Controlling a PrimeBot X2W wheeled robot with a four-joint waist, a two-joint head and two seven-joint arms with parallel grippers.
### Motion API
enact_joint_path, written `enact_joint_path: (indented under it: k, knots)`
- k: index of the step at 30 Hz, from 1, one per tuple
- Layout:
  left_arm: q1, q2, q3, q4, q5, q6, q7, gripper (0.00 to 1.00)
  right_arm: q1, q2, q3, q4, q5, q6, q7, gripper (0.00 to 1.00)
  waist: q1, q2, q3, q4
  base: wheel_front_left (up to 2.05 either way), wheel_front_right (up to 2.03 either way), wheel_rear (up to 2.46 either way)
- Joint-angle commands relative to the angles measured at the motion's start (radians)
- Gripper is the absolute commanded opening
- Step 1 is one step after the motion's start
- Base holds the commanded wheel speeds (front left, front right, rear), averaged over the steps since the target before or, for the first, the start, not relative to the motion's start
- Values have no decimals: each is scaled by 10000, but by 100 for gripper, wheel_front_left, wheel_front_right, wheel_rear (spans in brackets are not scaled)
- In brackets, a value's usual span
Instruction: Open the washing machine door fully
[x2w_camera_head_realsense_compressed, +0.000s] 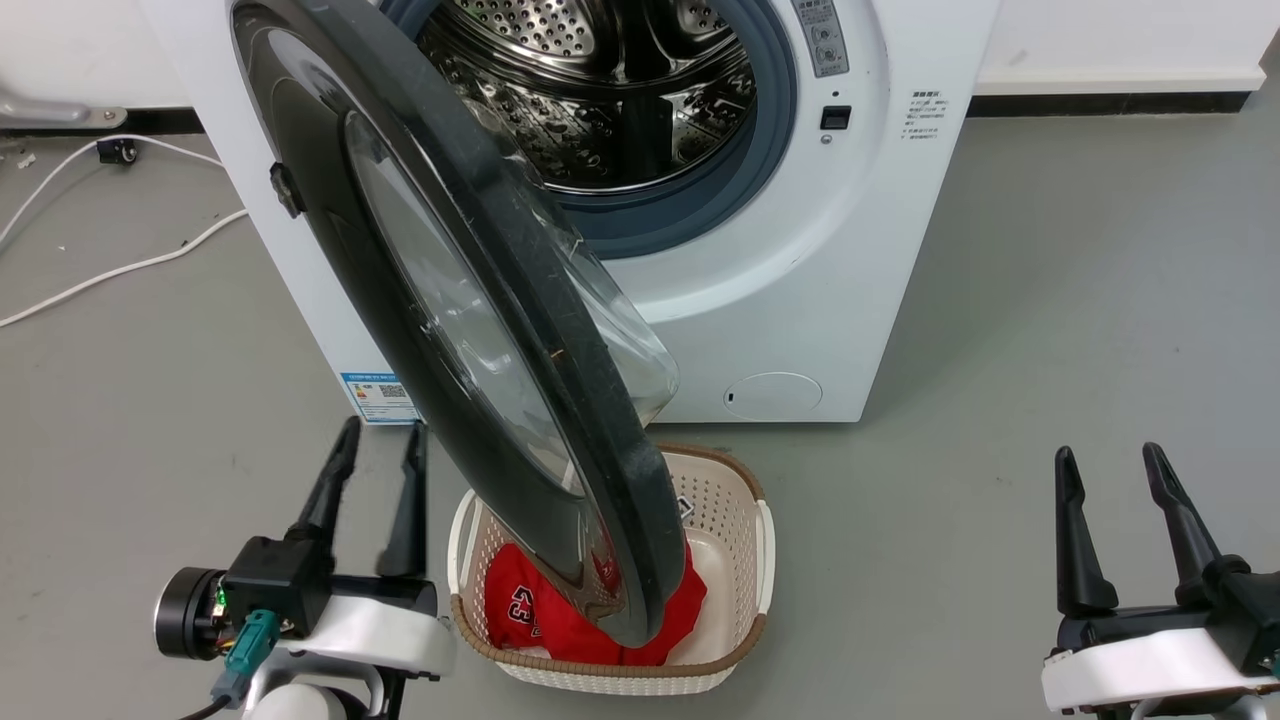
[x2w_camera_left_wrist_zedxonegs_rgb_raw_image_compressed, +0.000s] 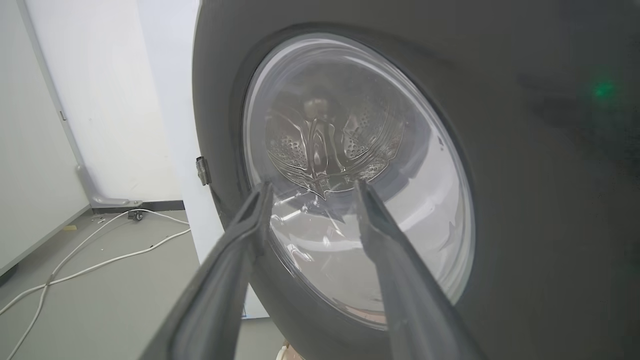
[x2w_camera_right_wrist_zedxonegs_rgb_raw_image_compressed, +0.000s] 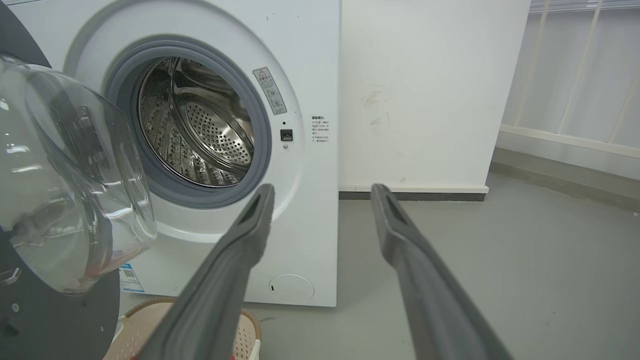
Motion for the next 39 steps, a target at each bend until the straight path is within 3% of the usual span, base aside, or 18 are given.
enact_joint_path:
  k: [1, 11, 19, 25, 31, 39]
  knots:
    - [-167, 6, 0, -83, -7, -21, -26, 0, -122, 7, 11, 39, 21, -3, -19, 100, 0, -1, -2, 5, 0, 0, 0]
    - [-370, -7, 108, -1579, -122, -23, -26, 0, -166, 7, -6, 53, 105, -3, -17, 100, 0, -1, 64, 48, 0, 0, 0]
    - [-1076, -15, 122, -4586, -49, 167, -24, 0, -180, 8, 3, 108, 128, -3, -18, 100, 0, -1, 38, 62, 0, 0, 0]
    - [-1736, -18, -403, -6804, -64, 319, -17, 0, -170, 8, 42, 178, 159, -3, -19, 100, 0, -1, -56, 3, 0, 0, 0]
    - [-1751, -18, -1939, -7423, -206, 106, -17, 0, -105, 8, 63, 247, 218, -3, -19, 100, 0, -1, -125, -98, 0, 0, 0]
    - [-525, 559, -4863, -5375, -711, -13, -18, 0, -53, 6, 103, 333, 269, -3, -19, 100, 0, -1, -156, -189, 0, 0, 0]
